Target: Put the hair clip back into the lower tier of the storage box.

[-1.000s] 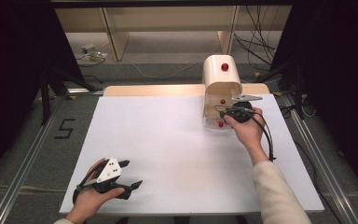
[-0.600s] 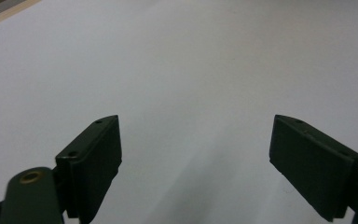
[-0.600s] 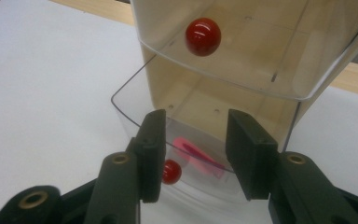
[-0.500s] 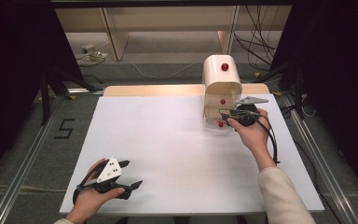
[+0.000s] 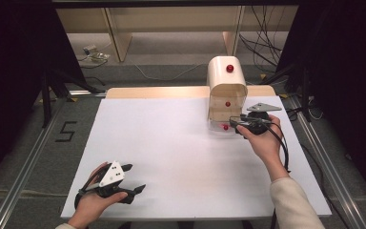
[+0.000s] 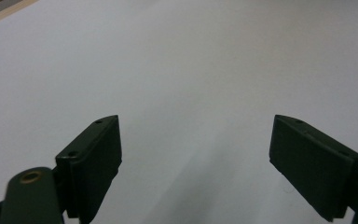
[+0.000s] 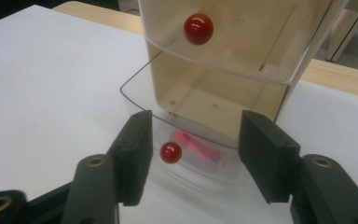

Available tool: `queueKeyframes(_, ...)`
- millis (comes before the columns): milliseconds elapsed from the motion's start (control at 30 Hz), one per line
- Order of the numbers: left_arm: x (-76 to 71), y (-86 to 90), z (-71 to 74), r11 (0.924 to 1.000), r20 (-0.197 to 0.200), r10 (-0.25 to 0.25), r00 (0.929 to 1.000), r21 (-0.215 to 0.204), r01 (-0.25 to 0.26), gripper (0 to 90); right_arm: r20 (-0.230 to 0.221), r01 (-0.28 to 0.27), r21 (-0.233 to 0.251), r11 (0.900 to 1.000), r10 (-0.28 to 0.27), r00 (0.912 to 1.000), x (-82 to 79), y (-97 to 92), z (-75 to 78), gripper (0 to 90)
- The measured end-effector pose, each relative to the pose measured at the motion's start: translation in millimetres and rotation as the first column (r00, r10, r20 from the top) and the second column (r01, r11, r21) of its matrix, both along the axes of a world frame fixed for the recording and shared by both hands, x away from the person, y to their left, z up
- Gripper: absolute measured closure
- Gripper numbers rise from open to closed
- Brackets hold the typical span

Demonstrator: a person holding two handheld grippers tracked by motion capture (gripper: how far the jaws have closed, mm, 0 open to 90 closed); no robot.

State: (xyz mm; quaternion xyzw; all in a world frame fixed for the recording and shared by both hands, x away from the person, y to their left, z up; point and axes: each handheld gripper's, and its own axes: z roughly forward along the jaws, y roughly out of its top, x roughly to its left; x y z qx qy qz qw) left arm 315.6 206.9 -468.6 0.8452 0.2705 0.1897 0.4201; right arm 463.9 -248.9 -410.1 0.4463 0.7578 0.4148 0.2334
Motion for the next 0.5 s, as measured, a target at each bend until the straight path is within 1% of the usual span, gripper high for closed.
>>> queueKeyframes(67,0.0,0.0,-0.1,1.0000,0.000,0.000,1.0000,0.000,0.000,16.8,0.006,-0.008,0.005,1.0000,0.008,0.9999,-4.0,-2.2,-0.8,42.7)
queueKeyframes(100,0.0,0.0,-0.1,1.0000,0.001,0.000,1.0000,0.000,0.000,16.8,0.007,-0.019,0.000,0.9998,0.019,0.9998,-5.8,-3.5,-1.3,41.5)
queueKeyframes(133,0.0,0.0,-0.2,1.0000,0.001,0.000,1.0000,0.000,0.000,16.7,0.018,-0.015,-0.008,0.9999,0.015,0.9997,-10.9,-5.7,-2.3,39.2)
queueKeyframes(233,0.2,-0.1,-0.7,1.0000,0.000,0.001,1.0000,-0.003,-0.001,16.7,0.016,-0.019,-0.005,0.9998,0.019,0.9997,-15.6,-9.4,-3.7,38.6)
queueKeyframes(267,0.2,-0.2,-0.9,1.0000,0.001,0.002,1.0000,-0.002,-0.002,16.7,0.018,-0.018,0.003,0.9998,0.018,0.9997,-18.0,-10.7,-5.0,38.1)
queueKeyframes(300,0.2,-0.3,-1.1,1.0000,0.001,0.002,1.0000,-0.002,-0.002,16.7,0.009,-0.021,0.008,0.9997,0.021,0.9997,-23.8,-13.3,-7.1,36.7)
queueKeyframes(333,0.2,-0.5,-1.4,1.0000,0.001,0.005,1.0000,-0.006,-0.005,16.7,0.012,-0.021,0.014,0.9997,0.020,0.9997,-26.6,-14.6,-8.7,36.4)
queueKeyframes(367,0.2,-0.5,-1.5,1.0000,0.001,0.006,1.0000,-0.006,-0.006,16.7,0.012,-0.021,0.014,0.9997,0.020,0.9997,-26.6,-14.6,-8.7,36.4)
queueKeyframes(400,0.2,-0.4,-1.6,0.9999,0.000,0.007,1.0000,-0.007,-0.007,16.7,0.011,-0.020,0.014,0.9997,0.020,0.9997,-32.8,-17.6,-11.3,35.3)
queueKeyframes(433,0.3,-0.2,-1.7,0.9999,-0.002,0.008,1.0000,-0.007,-0.008,16.7,0.011,-0.020,0.014,0.9997,0.020,0.9997,-32.8,-17.6,-11.3,35.3)
queueKeyframes(500,0.5,0.0,-2.1,0.9999,-0.003,0.010,0.9999,-0.008,-0.010,16.7,0.010,-0.024,0.026,0.9994,0.024,0.9997,-39.2,-20.7,-14.8,34.5)
